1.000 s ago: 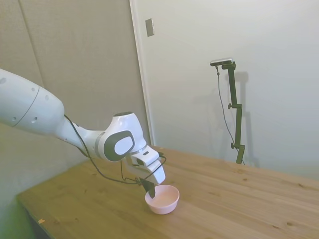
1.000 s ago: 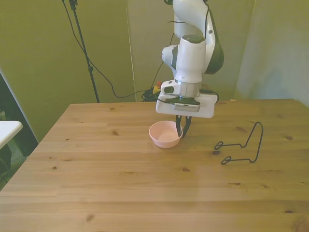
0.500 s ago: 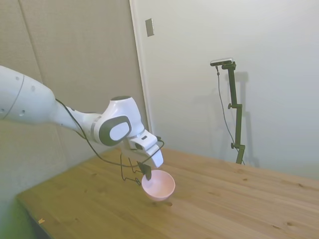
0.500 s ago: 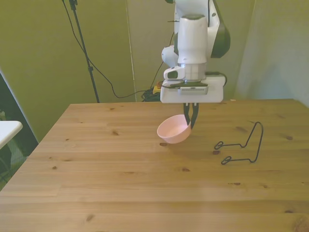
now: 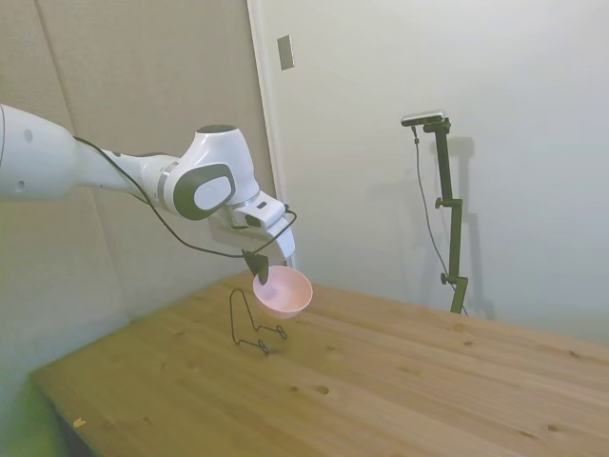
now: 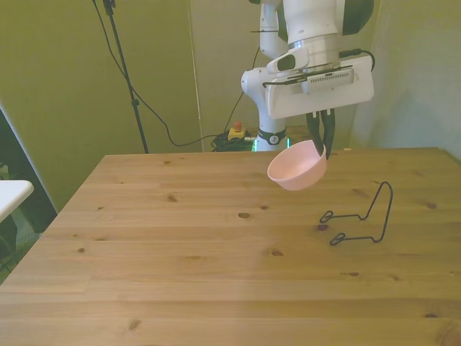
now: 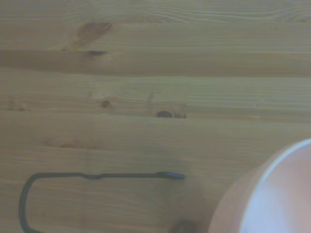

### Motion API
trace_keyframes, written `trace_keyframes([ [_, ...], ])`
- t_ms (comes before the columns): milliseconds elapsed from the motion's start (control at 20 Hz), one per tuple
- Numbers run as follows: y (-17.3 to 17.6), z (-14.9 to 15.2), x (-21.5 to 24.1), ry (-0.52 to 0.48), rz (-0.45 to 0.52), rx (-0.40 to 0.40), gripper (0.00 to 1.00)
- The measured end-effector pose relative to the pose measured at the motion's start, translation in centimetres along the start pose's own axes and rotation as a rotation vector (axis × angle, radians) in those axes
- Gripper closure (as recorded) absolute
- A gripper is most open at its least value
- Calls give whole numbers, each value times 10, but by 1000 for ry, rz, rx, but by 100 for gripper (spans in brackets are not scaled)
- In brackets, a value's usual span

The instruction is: Load the bowl

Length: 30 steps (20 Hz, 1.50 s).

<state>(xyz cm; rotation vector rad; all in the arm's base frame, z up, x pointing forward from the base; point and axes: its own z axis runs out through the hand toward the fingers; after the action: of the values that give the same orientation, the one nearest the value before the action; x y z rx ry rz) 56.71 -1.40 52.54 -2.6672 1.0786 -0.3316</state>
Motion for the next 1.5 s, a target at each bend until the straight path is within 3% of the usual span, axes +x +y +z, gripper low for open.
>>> trace_keyframes([
  [600, -9, 45, 2, -211, -116, 239, 100],
  [900, -8, 72, 1, -288, -125, 336, 100],
  [1500, 2, 98, -8, -383, -100, 479, 100],
])
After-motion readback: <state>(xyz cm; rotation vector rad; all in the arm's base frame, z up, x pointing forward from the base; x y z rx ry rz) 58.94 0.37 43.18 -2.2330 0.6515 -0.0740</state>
